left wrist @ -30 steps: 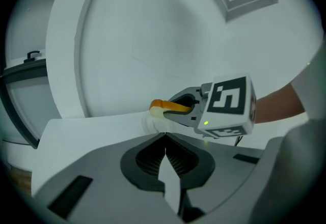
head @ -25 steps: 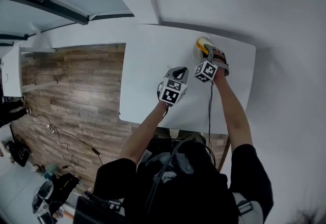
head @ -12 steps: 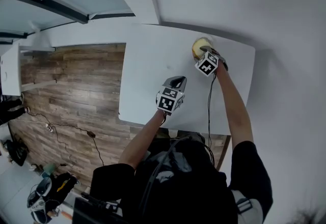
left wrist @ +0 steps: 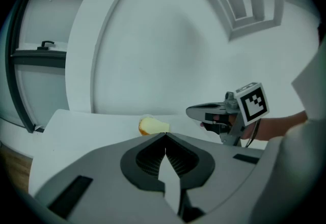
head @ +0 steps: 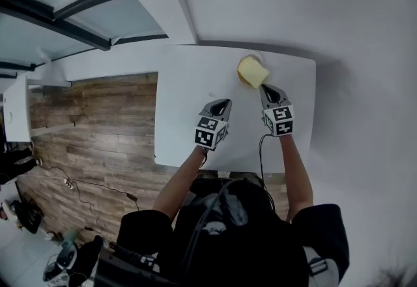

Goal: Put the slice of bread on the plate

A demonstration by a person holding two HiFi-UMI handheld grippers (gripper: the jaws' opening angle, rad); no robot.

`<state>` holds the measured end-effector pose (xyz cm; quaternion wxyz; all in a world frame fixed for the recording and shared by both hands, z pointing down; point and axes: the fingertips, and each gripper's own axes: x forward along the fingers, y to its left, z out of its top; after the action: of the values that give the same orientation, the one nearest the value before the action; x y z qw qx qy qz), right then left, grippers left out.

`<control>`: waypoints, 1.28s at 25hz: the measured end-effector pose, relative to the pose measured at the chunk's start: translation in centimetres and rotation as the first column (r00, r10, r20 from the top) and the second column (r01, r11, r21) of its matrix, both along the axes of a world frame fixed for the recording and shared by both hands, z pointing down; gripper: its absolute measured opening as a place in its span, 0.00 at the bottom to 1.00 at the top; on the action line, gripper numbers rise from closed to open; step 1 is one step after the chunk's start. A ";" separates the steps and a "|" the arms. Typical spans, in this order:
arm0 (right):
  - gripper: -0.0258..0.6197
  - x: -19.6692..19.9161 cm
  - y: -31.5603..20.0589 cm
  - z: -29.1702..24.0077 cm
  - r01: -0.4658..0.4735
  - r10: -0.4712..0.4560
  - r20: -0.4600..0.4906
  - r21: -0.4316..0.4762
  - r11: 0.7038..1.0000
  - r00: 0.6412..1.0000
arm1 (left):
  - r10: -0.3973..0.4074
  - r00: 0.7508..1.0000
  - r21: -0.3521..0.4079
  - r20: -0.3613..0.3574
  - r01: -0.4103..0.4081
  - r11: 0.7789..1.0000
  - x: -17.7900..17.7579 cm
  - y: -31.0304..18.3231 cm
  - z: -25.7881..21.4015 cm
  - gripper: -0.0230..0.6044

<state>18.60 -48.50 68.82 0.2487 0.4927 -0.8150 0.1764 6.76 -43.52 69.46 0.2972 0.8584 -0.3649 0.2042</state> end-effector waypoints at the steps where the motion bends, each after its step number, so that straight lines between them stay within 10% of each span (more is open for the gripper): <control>1: 0.05 0.6 1.1 -1.3 -0.043 0.043 0.030 0.011 0.999 0.999 | 0.007 1.000 0.018 -0.008 -0.007 1.000 -0.1 0.2 -0.9 0.05; 11: 0.05 3.6 10.6 -12.3 -0.356 0.313 0.265 0.133 0.925 0.912 | -0.004 0.999 0.190 -0.033 0.010 0.982 0.4 2.4 -9.2 0.05; 32: 0.05 0.8 12.8 -16.4 -0.276 0.209 0.296 0.209 0.938 0.932 | 0.035 0.998 0.312 -0.055 -0.016 0.950 1.1 5.4 -14.6 0.05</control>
<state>19.37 -35.73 52.38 0.0484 0.5888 -0.7891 0.1682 7.83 -38.09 54.83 0.1665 0.9048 -0.3723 0.1223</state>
